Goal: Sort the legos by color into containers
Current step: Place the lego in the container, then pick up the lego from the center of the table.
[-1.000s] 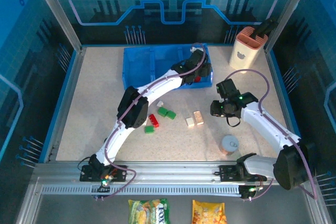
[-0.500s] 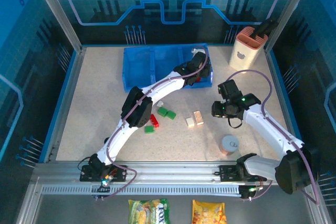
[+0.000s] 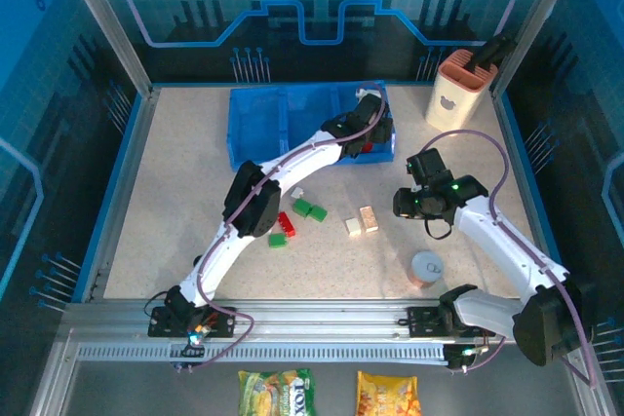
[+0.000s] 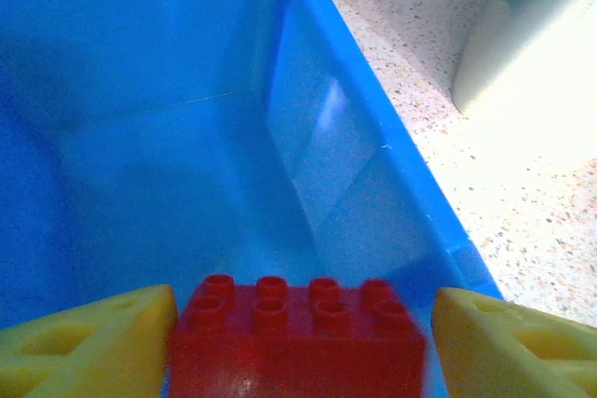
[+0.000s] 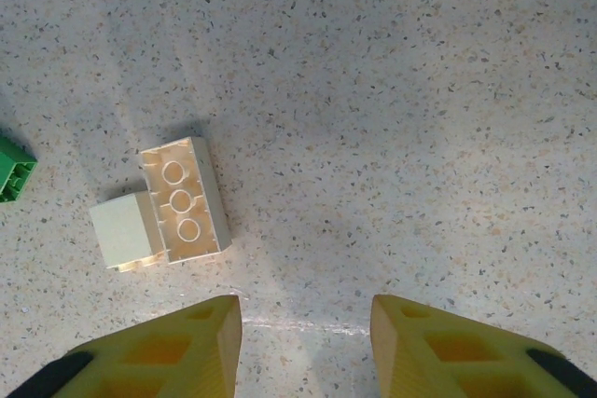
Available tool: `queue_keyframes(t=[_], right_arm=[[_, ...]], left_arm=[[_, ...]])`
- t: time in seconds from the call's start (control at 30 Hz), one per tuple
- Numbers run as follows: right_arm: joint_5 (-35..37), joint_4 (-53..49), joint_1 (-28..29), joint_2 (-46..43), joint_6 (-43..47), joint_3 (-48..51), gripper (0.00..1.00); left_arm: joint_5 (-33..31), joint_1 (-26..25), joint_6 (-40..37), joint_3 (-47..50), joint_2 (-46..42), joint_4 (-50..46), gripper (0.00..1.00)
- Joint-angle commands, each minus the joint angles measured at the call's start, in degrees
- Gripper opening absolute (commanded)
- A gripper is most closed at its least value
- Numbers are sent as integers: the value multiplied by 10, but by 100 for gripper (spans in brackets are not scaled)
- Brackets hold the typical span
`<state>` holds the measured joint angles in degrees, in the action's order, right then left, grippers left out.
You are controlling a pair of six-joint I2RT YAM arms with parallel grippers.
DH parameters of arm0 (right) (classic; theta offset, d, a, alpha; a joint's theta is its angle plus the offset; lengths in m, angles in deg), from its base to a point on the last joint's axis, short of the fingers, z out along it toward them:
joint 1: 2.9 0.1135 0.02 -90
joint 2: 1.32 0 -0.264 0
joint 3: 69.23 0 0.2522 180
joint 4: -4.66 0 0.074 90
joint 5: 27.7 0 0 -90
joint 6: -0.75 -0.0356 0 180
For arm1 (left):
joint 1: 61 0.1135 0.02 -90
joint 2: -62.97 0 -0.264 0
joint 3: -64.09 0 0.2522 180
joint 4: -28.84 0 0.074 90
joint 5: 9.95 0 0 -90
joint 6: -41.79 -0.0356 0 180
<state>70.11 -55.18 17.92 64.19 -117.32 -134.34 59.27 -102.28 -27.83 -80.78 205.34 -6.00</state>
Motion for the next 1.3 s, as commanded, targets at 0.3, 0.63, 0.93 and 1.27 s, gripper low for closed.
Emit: queue_keyframes(t=[0.3, 0.63, 0.93, 1.27], right_arm=[[-8, -25, 0, -22, -10, 0, 43], [-10, -12, 22, -12, -23, -2, 43], [1, 13, 76, 44, -43, -10, 43], [16, 26, 136, 146, -51, -68, 43]], left_arm=[[32, -3, -14, -8, -78, -54, 74], [70, -3, -33, 64, -164, -107, 73], [117, 32, -15, 290, -329, -123, 74], [176, 151, 0, 552, -552, -126, 75]])
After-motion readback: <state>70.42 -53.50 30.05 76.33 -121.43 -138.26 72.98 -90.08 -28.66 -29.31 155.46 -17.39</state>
